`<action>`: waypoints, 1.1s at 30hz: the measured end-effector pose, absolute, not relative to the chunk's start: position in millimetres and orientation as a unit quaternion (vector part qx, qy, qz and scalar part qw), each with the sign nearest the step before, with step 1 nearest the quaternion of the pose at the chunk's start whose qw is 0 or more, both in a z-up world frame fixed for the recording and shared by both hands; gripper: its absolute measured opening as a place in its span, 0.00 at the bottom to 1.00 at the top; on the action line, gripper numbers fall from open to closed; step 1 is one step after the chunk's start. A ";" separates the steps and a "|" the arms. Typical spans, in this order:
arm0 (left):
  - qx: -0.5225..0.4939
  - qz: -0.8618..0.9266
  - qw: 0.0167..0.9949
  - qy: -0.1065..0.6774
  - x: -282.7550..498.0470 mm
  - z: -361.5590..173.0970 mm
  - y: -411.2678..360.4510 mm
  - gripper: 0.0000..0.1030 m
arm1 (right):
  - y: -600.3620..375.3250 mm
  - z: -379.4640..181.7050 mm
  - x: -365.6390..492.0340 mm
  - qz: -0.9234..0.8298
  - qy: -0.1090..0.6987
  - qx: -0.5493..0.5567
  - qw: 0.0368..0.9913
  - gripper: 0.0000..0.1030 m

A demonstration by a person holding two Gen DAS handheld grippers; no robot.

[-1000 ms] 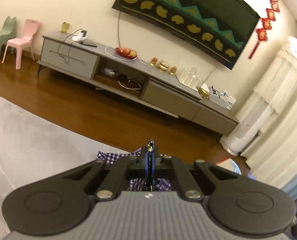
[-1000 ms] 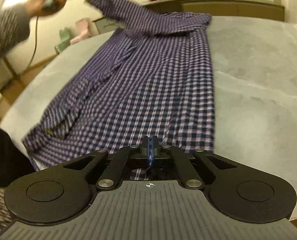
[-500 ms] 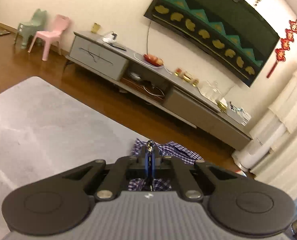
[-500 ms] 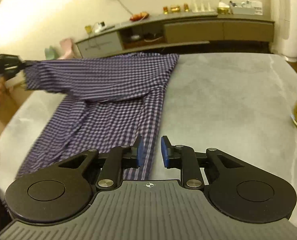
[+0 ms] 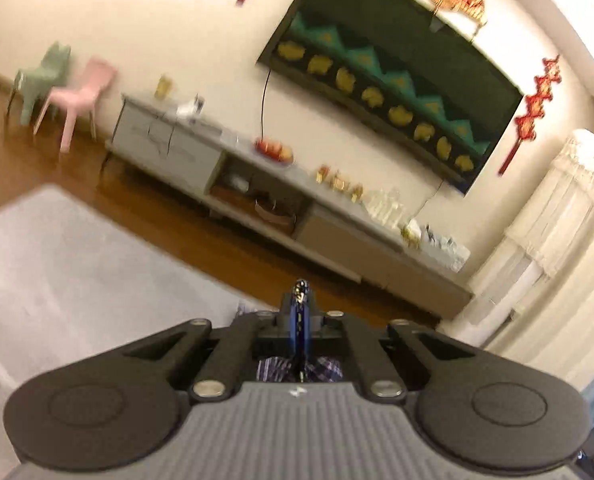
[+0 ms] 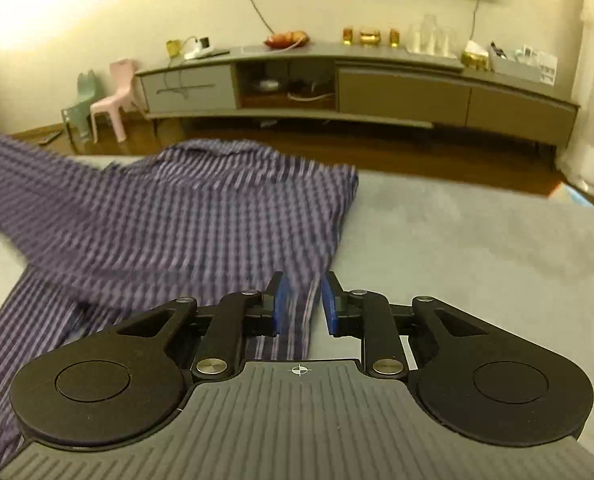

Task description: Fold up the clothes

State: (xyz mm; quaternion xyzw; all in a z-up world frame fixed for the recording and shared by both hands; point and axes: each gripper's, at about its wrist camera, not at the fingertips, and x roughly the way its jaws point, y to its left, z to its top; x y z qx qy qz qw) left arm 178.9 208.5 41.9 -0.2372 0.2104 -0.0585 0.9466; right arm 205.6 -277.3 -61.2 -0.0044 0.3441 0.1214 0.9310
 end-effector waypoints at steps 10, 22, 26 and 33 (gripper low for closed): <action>-0.188 -0.028 0.958 0.215 194.3 45.6 199.6 0.04 | -247.0 -111.3 342.0 0.100 0.381 -0.013 0.919 0.14; -0.198 -0.007 0.953 0.228 189.8 25.5 219.1 0.04 | -280.5 -99.8 344.9 0.108 0.318 0.089 0.938 0.14; -0.200 0.014 0.953 0.227 189.2 22.2 225.4 0.04 | -279.5 -106.3 344.1 0.110 0.316 0.073 0.939 0.14; -0.196 -0.031 0.943 0.266 201.0 10.3 220.5 0.04 | -249.4 -124.5 352.0 0.111 0.328 -0.034 0.937 0.09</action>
